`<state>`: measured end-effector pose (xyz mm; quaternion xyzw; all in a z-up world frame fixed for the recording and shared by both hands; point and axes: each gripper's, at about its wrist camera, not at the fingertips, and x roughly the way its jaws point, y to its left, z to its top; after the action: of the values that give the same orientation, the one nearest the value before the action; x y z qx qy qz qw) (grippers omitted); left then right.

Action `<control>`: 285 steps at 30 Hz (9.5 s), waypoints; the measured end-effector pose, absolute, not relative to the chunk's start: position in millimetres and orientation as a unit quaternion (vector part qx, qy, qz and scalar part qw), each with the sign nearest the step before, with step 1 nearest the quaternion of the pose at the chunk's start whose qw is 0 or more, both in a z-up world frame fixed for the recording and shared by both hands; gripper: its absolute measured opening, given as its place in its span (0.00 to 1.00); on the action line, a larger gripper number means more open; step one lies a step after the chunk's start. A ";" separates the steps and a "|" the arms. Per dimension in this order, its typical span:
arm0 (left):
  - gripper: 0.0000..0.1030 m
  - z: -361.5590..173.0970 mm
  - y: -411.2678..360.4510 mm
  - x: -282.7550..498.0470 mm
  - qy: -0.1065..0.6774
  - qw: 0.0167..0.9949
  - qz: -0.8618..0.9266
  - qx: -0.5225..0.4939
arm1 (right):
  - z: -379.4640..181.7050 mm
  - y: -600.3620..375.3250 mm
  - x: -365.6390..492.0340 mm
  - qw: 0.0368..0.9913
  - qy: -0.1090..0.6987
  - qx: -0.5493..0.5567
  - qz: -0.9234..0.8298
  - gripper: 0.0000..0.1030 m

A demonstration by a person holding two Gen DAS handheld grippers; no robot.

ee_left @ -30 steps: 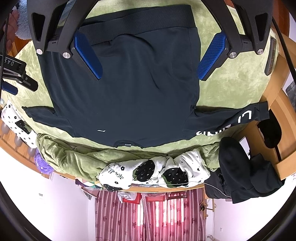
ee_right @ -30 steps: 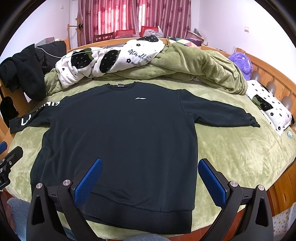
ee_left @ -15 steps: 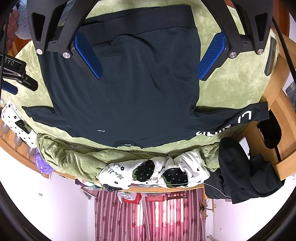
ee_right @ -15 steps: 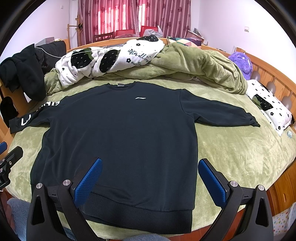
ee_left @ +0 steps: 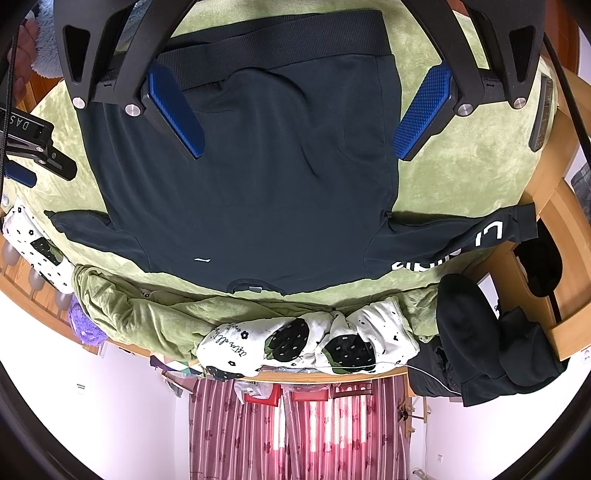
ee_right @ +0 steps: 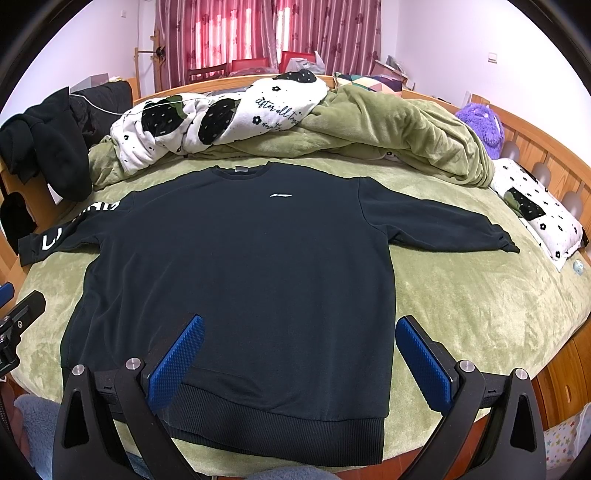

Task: Fold small clothes

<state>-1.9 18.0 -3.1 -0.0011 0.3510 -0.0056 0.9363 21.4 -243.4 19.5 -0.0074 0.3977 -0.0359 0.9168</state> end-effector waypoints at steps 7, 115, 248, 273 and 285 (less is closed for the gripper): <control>1.00 -3.2 18.0 -1.6 0.351 0.936 -0.006 -0.002 | 19.6 -243.3 21.6 0.917 0.398 -0.007 -0.036 0.99; 0.99 -55.9 281.3 113.9 0.352 0.916 0.153 -0.113 | 52.9 -195.2 137.1 0.934 0.348 0.052 0.072 0.99; 0.11 6.7 172.8 228.9 0.329 0.930 0.161 -0.034 | -30.8 -260.3 167.2 0.934 0.343 0.073 0.064 0.99; 0.14 -74.7 -59.8 292.0 0.424 0.906 0.001 -0.007 | -23.6 -315.8 167.4 0.943 0.331 0.037 -0.014 0.99; 0.57 -56.8 -6.1 261.7 0.400 0.916 0.010 -0.014 | -34.2 -288.4 170.0 0.940 0.340 0.012 0.008 0.99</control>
<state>261.7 -6.1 -56.8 -0.0139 0.3999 0.0101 0.9164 170.0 -288.4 -34.2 0.0119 0.3399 0.0082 0.9403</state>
